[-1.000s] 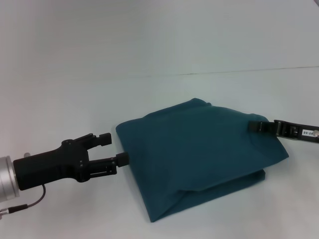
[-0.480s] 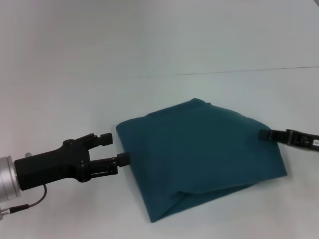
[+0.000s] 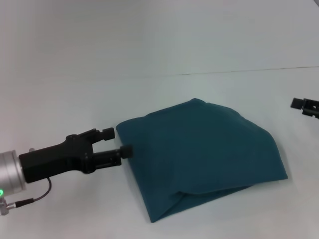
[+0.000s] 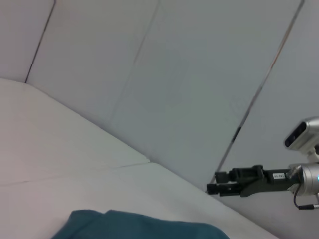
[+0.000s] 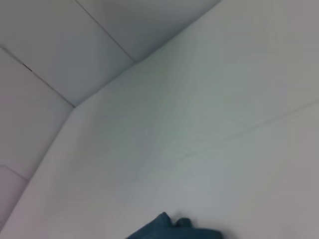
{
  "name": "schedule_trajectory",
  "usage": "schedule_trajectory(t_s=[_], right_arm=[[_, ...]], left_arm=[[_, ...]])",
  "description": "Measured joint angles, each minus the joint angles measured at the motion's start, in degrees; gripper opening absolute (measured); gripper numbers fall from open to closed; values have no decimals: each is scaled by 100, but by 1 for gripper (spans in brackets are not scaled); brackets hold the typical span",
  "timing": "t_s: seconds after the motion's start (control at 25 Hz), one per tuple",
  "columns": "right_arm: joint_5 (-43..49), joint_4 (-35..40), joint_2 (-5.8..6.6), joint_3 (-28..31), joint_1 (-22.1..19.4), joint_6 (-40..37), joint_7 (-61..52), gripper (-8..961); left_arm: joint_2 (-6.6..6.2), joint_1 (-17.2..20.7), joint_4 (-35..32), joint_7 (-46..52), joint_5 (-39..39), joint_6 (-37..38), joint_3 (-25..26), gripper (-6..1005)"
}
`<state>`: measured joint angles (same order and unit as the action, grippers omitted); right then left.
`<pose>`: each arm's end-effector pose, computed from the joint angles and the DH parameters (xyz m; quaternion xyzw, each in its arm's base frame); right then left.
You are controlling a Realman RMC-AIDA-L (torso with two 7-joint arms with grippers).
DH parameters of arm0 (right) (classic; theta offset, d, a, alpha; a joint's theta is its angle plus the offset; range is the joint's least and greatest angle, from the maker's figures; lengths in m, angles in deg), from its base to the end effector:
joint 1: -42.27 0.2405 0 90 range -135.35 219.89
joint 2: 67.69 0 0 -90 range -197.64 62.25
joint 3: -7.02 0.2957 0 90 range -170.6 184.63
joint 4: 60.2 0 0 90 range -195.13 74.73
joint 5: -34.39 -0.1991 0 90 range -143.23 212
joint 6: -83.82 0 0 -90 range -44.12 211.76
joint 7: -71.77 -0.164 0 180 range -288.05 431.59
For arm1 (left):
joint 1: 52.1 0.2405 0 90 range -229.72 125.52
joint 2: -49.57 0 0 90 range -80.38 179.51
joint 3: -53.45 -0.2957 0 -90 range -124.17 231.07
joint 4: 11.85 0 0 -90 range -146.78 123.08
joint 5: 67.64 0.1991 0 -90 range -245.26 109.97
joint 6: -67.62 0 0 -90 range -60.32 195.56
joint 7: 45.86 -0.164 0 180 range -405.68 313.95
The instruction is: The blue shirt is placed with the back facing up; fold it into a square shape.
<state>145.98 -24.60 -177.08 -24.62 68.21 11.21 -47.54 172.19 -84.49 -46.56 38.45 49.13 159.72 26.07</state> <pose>0.3758 0.3775 0.0706 -0.7149 0.5723 0.2886 0.2795 -0.2606 0.3460 -0.0470 -0.8913 -0.2924 -0.3259 0.1178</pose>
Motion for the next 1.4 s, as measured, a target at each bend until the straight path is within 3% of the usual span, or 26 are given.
schedule_trajectory(t_s=[0.12, 0.24, 0.52, 0.88, 1.12, 1.4], right_arm=[[303, -22, 101, -88, 295, -18, -398, 651], [779, -42, 114, -152, 589, -24, -796, 704], [1462, -68, -17, -193, 1032, -15, -1150, 827], [1477, -196, -77, -259, 1094, 26, -1156, 828], [1487, -220, -78, -325, 1038, -91, -1156, 828], [1483, -187, -66, -296, 920, -258, -1118, 827]], left_arm=[[42, -38, 6, 149, -53, -252, -4, 939], [62, -70, 35, 396, -90, -656, -35, 939], [64, -144, 112, 746, -91, -1357, -39, 936], [60, -393, 217, 1141, -32, -2438, -277, 927], [91, -567, 330, 1585, -24, -3430, -866, 913], [136, -785, 567, 1655, -49, -4084, -1361, 897]])
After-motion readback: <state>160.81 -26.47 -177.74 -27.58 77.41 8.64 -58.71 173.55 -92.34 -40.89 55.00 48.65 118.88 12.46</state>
